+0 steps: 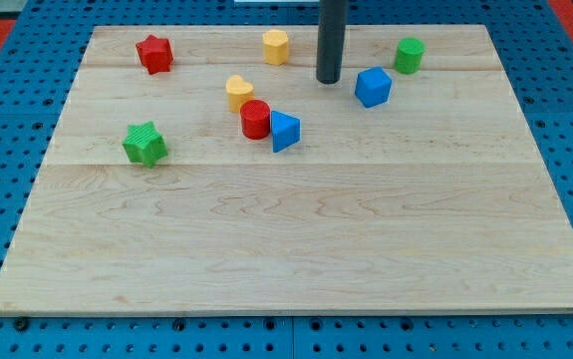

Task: Move the blue cube towards the right center

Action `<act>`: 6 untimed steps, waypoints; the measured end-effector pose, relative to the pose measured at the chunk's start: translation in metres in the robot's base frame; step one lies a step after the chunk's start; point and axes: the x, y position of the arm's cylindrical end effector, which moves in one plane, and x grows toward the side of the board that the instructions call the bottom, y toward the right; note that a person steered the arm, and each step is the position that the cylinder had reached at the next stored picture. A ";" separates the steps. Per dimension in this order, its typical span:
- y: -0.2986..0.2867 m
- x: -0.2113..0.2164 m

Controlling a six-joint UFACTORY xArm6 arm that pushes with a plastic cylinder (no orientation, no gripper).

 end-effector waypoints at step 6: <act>0.157 0.108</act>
